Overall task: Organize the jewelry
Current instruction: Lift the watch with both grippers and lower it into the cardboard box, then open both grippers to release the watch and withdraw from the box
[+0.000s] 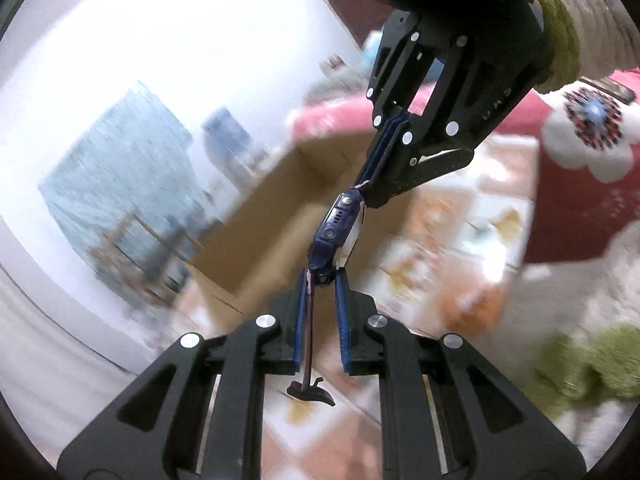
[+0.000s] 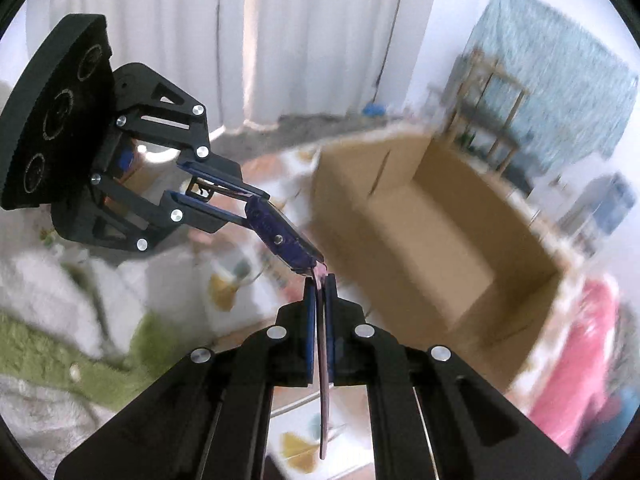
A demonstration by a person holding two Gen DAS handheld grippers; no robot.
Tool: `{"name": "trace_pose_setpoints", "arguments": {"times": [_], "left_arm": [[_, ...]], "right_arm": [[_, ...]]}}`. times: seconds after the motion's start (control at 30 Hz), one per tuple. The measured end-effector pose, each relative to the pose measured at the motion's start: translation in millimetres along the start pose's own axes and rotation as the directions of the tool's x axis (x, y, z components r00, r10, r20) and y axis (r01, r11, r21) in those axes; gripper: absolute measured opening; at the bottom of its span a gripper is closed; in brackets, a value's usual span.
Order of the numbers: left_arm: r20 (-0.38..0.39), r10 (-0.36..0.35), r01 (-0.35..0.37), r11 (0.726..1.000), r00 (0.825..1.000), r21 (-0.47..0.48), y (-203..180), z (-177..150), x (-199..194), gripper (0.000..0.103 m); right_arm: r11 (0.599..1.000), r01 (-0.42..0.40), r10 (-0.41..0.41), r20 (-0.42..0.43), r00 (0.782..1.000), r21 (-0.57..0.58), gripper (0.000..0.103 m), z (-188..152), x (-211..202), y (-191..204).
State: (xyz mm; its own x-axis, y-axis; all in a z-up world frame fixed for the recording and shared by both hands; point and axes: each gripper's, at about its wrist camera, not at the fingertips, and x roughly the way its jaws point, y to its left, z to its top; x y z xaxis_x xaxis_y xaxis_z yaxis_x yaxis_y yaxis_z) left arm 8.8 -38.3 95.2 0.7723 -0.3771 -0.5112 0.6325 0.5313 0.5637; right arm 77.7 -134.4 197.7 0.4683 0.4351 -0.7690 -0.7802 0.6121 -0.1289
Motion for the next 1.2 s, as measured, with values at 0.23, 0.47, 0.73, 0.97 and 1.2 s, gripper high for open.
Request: {"name": "trace_pose_setpoints", "arguments": {"times": [0.23, 0.47, 0.73, 0.97, 1.2], "left_arm": [[-0.001, -0.034, 0.034, 0.999, 0.999, -0.007, 72.3, 27.5, 57.1, 0.013], [-0.226, -0.206, 0.186, 0.977, 0.952, -0.106, 120.8, 20.6, 177.3, 0.014], [-0.452, -0.370, 0.292, 0.927, 0.812, -0.234, 125.4, -4.5, 263.0, 0.018], [-0.440, -0.414, 0.284, 0.900, 0.797, -0.332, 143.8, -9.1, 272.7, 0.019], [-0.350, -0.388, 0.257, 0.895, 0.853, -0.366, 168.1, -6.0, 245.4, 0.034]], "right_arm": [[0.999, -0.029, 0.028, 0.008, 1.000, 0.042, 0.005, 48.9, 16.8, -89.6], [0.974, -0.135, 0.167, -0.176, 0.970, 0.181, 0.005, 64.5, 130.0, -177.7], [0.915, -0.213, 0.350, -0.412, 0.841, 0.342, 0.005, 52.3, 232.8, -214.9], [0.906, -0.177, 0.369, -0.508, 0.778, 0.385, 0.014, 45.2, 270.7, -226.5], [0.937, -0.118, 0.287, -0.537, 0.793, 0.328, 0.033, 45.7, 269.4, -220.0]]}}
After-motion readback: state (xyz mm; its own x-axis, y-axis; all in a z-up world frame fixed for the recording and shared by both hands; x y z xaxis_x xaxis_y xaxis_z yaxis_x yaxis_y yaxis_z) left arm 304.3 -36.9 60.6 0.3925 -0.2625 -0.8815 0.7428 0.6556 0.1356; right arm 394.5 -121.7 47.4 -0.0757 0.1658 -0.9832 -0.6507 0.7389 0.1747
